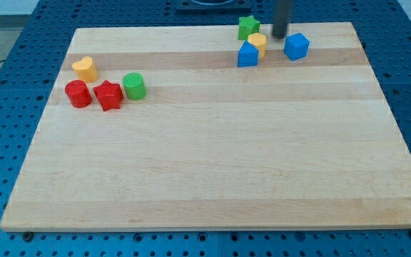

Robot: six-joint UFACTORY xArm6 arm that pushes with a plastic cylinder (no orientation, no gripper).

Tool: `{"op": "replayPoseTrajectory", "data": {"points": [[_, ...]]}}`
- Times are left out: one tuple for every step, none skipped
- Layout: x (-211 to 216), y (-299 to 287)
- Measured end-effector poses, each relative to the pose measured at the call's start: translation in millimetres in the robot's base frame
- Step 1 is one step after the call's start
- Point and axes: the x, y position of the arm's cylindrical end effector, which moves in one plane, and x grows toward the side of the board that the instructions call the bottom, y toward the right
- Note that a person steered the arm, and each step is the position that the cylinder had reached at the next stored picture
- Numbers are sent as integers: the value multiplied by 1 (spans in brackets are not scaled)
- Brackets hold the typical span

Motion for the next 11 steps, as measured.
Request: {"op": "replayPoseTrajectory", "data": {"points": [[-18,-33],[-10,-104],[4,-133],[-21,-34],[-8,74],[26,61],[42,50],[43,56],[48,3],[48,6],[62,53]]}}
